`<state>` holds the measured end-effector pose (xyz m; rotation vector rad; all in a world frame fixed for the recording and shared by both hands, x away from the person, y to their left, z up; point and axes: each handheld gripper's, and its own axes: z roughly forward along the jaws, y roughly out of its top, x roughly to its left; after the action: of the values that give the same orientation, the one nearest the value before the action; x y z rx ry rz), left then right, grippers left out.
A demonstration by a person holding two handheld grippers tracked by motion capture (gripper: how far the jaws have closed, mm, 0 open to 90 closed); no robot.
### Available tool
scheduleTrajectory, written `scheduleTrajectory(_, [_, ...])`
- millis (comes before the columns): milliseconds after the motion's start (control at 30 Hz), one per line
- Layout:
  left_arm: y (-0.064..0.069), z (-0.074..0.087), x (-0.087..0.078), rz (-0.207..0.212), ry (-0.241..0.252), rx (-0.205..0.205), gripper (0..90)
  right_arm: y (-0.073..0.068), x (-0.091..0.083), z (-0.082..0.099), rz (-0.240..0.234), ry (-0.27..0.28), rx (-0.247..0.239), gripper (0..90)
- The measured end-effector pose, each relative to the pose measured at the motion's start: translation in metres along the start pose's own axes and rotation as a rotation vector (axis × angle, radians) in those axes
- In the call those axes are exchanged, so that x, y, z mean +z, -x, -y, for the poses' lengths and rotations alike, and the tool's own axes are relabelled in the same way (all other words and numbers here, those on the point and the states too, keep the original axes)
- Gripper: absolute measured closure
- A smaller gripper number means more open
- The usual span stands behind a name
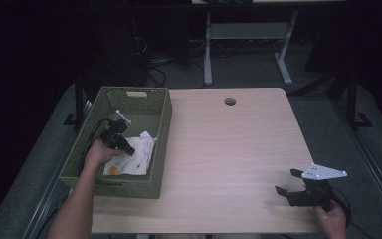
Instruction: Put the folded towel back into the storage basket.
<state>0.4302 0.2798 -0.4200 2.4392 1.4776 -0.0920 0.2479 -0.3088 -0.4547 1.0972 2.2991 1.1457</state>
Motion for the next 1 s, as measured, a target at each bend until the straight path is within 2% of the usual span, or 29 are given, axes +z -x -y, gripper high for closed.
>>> scheduleTrajectory(33, [-0.001, 0.000, 0.005, -0.018, -0.031, 0.006, 82.8, 0.000, 0.000, 0.000, 0.000, 0.000, 0.000, 13.7])
scheduleTrajectory(100, [-0.002, 0.000, 0.005, -0.008, -0.015, -0.013, 82.4, 0.001, 0.000, 0.001, 0.000, 0.000, -0.001, 13.7])
scheduleTrajectory(200, [-0.002, 0.001, -0.001, -0.014, -0.003, -0.004, 79.2, 0.001, 0.000, 0.001, 0.000, 0.001, -0.001, 13.7])
scheduleTrajectory(333, [-0.004, 0.006, -0.015, -0.005, 0.065, -0.013, 78.2, 0.000, 0.000, 0.001, -0.001, 0.005, -0.003, 13.7])
scheduleTrajectory(467, [-0.002, 0.012, -0.027, 0.034, 0.136, -0.026, 76.0, 0.000, 0.000, 0.000, 0.003, 0.005, 0.004, 13.7])
scheduleTrajectory(533, [0.001, 0.017, -0.033, 0.066, 0.176, -0.006, 74.1, -0.001, -0.001, 0.000, 0.001, 0.006, 0.006, 13.7])
scheduleTrajectory(567, [0.004, 0.020, -0.035, 0.094, 0.207, -0.008, 73.5, -0.001, 0.000, 0.000, -0.001, 0.007, 0.004, 13.7])
scheduleTrajectory(600, [0.005, 0.021, -0.037, 0.105, 0.221, -0.005, 72.5, -0.001, 0.000, 0.000, 0.001, 0.007, 0.006, 13.7])
scheduleTrajectory(700, [0.011, 0.026, -0.045, 0.127, 0.267, 0.019, 69.8, -0.002, 0.001, -0.001, -0.002, 0.006, 0.003, 13.7])
scheduleTrajectory(833, [0.018, 0.033, -0.056, 0.163, 0.358, 0.032, 65.0, -0.003, 0.002, -0.001, -0.001, 0.006, 0.004, 13.7])
scheduleTrajectory(1000, [0.027, 0.042, -0.063, 0.193, 0.423, 0.038, 61.3, -0.003, 0.001, -0.001, 0.000, 0.023, 0.014, 13.7])
